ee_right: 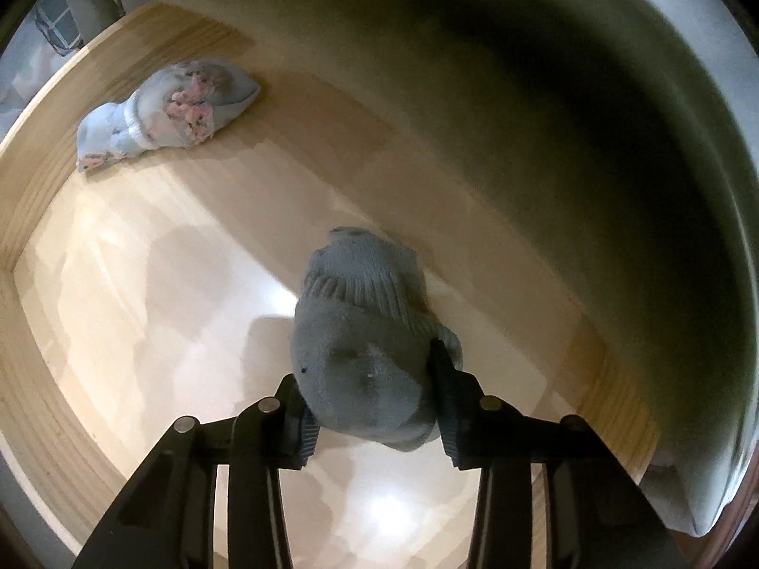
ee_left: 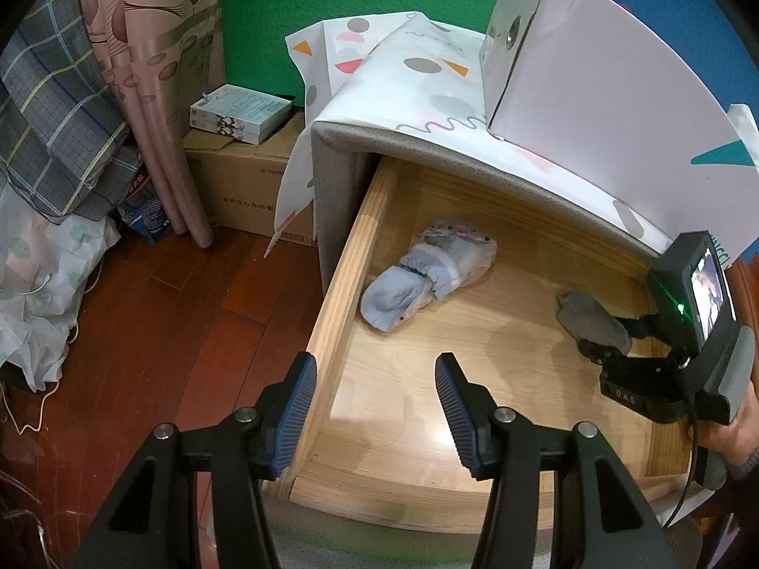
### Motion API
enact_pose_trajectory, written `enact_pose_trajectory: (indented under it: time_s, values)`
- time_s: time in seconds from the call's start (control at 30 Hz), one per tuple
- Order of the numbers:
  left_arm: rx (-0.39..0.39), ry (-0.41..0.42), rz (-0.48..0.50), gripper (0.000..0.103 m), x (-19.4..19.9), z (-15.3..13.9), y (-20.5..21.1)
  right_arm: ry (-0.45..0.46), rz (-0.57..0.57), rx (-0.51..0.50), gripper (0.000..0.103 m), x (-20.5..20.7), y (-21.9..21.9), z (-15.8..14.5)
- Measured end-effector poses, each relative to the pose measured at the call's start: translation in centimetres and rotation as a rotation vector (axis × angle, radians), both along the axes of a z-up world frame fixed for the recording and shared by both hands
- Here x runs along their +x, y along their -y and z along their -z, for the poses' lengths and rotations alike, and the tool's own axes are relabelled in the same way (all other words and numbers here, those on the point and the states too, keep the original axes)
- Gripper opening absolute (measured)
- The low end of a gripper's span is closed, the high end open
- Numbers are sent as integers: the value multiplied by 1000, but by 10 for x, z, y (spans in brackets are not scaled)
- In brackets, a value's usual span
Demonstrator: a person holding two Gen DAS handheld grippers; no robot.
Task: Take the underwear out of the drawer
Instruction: 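Hold the grey sock in the right gripper while the left tool moves toward the pale patterned sock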
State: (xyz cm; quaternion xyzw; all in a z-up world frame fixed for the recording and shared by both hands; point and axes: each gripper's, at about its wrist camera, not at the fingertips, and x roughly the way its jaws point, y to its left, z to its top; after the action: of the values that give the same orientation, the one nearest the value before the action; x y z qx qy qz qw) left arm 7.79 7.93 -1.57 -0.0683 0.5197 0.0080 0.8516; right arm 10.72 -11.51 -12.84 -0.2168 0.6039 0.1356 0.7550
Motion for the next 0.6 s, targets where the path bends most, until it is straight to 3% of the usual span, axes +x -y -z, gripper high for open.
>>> enact_pose_trajectory:
  time_s: [0.4, 0.6]
  values:
    - [1, 0, 2, 53, 0, 0, 0, -111, 16, -9, 37, -27, 14, -2]
    - [4, 3, 3, 53, -1, -1, 0, -192, 89, 6, 36, -38, 19, 0]
